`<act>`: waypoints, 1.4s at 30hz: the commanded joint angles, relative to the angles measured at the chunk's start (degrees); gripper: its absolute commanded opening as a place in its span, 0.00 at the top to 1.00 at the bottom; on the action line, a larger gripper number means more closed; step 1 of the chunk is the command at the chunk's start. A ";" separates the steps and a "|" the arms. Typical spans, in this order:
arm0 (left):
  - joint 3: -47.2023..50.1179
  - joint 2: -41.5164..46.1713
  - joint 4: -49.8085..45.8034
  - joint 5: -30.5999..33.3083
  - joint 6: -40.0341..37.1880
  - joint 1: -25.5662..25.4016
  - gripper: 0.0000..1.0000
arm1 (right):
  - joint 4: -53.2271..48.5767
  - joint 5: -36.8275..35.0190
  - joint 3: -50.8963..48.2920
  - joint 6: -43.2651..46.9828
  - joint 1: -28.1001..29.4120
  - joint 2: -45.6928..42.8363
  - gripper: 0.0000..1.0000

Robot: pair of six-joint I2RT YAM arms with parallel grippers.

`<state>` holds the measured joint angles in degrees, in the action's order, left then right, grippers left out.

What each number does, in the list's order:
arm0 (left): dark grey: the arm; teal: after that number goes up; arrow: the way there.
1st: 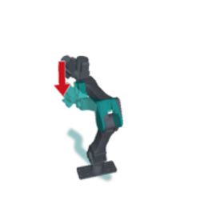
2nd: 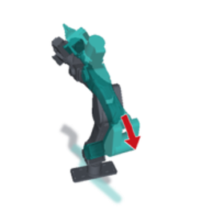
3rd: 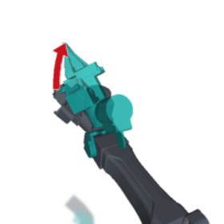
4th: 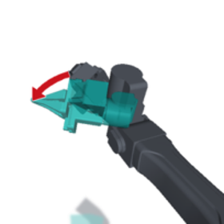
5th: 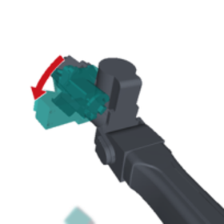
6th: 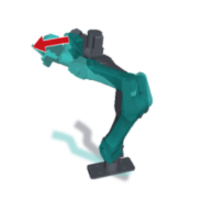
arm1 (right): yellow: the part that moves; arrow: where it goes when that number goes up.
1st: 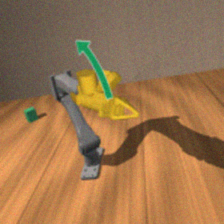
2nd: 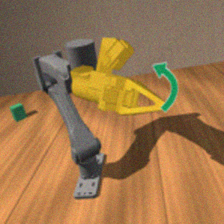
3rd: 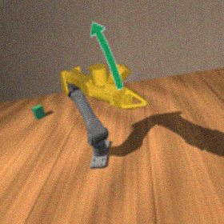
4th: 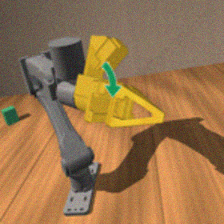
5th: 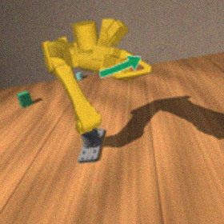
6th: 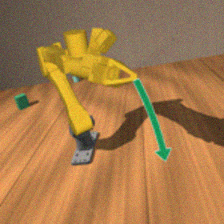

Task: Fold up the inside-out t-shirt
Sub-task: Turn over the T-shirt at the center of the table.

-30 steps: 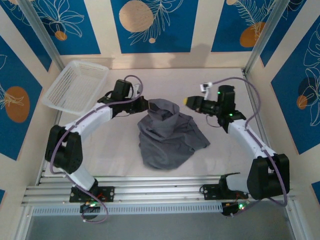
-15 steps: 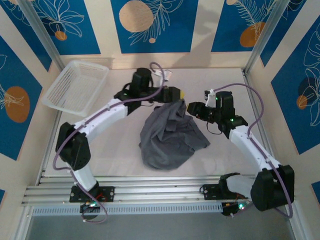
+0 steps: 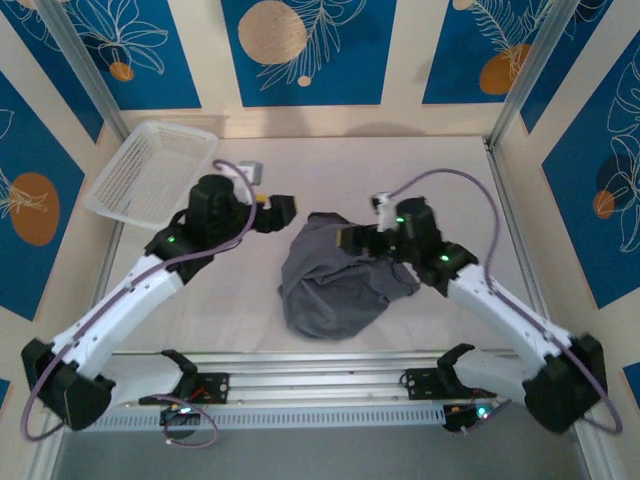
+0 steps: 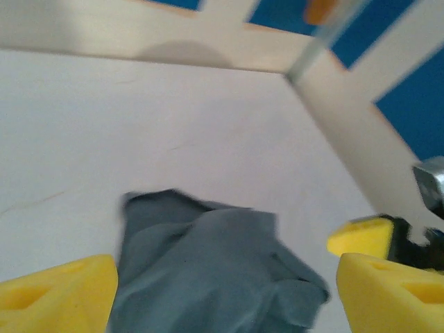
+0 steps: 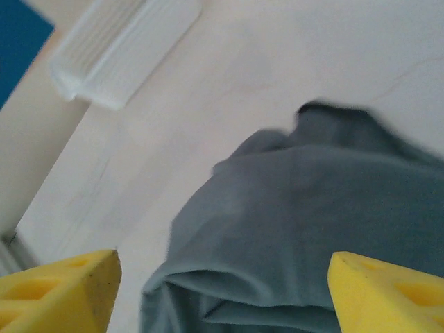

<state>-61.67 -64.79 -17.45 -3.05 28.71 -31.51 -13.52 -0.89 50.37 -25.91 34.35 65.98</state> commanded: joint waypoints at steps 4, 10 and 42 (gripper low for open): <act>15.87 7.46 -9.10 5.02 7.03 7.13 0.19 | -16.74 -18.57 18.87 0.09 19.79 25.41 0.14; 17.21 14.09 -12.66 11.84 5.65 7.34 0.16 | -31.07 -33.17 35.29 0.45 25.19 47.81 0.24; 12.24 10.68 -5.32 -2.50 0.63 7.68 0.17 | 10.40 1.48 -20.67 -21.27 -1.98 -6.41 0.55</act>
<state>-48.77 -52.45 -25.96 0.01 31.44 -24.21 -4.25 2.57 34.94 -36.93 32.60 60.97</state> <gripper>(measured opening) 0.834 0.393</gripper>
